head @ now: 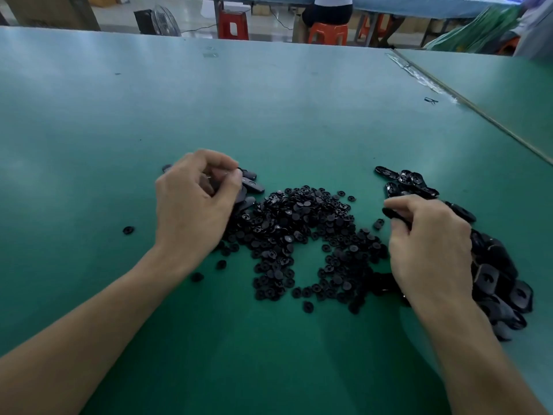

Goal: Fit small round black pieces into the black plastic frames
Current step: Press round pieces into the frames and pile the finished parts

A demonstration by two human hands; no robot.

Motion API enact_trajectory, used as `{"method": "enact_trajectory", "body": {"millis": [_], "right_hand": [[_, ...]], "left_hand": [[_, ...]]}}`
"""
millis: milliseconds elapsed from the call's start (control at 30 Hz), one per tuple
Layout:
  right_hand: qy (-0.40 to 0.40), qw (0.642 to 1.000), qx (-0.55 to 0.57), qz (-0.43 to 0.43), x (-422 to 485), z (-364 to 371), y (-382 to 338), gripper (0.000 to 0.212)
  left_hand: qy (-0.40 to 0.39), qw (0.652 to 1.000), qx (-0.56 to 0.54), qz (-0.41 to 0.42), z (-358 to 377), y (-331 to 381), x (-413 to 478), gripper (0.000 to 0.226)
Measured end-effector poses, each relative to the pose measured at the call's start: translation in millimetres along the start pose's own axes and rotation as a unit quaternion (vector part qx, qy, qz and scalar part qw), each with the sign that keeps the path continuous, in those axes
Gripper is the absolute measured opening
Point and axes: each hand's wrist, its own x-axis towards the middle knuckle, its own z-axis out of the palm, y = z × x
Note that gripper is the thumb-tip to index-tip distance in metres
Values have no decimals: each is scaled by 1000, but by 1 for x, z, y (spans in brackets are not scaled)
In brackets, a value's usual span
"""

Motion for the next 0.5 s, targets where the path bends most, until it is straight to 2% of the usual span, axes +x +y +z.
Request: {"method": "enact_trajectory", "body": {"millis": [67, 133, 267, 333, 400, 500], "right_hand": [[5, 995, 90, -28, -1, 2, -7, 31], [-27, 978, 206, -37, -4, 5, -16, 34], [-139, 906, 397, -53, -13, 11, -28, 41], [-171, 879, 438, -73, -16, 12, -32, 43], [-182, 871, 449, -75, -18, 13, -34, 44], [-168, 896, 406, -61, -19, 15, -32, 37]], "left_hand": [[-45, 997, -59, 0, 3, 13, -8, 15], [-108, 986, -125, -35, 8, 24, -18, 7], [-204, 951, -215, -92, 18, 29, -40, 15], [-228, 940, -235, -99, 20, 28, -46, 15], [-239, 930, -259, -104, 21, 25, -48, 13], [-228, 922, -288, -119, 21, 25, -48, 11]]}}
